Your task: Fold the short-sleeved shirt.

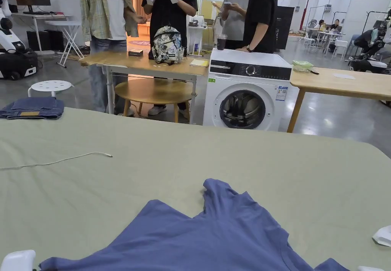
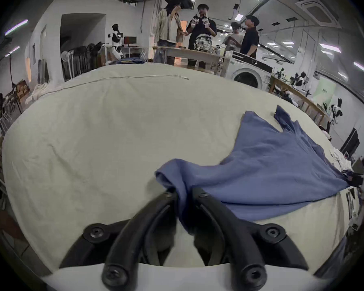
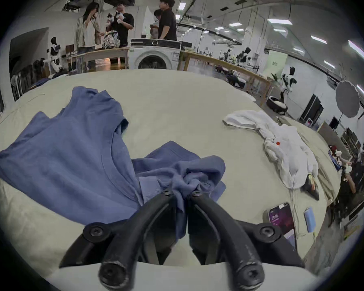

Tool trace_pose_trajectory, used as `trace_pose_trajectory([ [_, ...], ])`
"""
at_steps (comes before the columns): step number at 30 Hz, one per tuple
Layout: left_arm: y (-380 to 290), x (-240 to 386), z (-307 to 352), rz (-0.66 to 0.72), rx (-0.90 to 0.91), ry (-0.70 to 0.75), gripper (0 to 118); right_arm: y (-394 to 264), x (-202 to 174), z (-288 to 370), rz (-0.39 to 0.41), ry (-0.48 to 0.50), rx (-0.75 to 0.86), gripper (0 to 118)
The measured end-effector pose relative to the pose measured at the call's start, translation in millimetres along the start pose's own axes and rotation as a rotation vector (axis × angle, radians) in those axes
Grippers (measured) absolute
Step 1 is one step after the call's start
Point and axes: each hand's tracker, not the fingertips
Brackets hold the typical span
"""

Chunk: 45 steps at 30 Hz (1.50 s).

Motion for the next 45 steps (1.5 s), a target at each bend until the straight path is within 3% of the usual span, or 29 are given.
trace_pose_trajectory([
  [2,5.5,-4.5,6.3,0.016,0.031,0.016,41,3.0,-2.8,8.6,0.014,-0.013,0.026,58],
  [6,16.1,-3.3,22.5,0.037,0.064,0.008,49,12.3,-3.7,16.4,0.024,0.015,0.132,59],
  [13,34.9,51.2,35.3,-0.053,0.135,-0.092,49,40.5,-59.2,58.6,-0.037,0.139,0.325,59],
  [15,38.7,74.2,41.6,-0.09,0.198,-0.109,49,49.5,-75.2,68.2,-0.049,0.17,0.38,50],
  [16,41.2,86.1,45.4,-0.109,0.23,-0.122,46,50.2,-77.3,61.9,-0.056,0.181,0.408,35],
  [17,43.5,98.8,49.8,-0.125,0.264,-0.124,35,54.6,-84.3,64.6,-0.06,0.185,0.43,14],
  [19,47.5,120.7,56.5,-0.164,0.313,-0.119,13,62.4,-95.0,70.1,-0.068,0.193,0.462,10],
  [21,50.9,138.1,62.4,-0.199,0.357,-0.127,2,65.7,-106.2,76.7,-0.067,0.212,0.485,0],
  [32,59.1,157.1,77.9,-0.222,0.387,-0.125,0,69.2,-130.4,95.0,-0.048,0.223,0.551,0],
  [45,90.8,6.8,30.4,0.015,-0.08,-0.08,0,50.9,-148.8,75.0,-0.015,0.255,0.448,0],
])
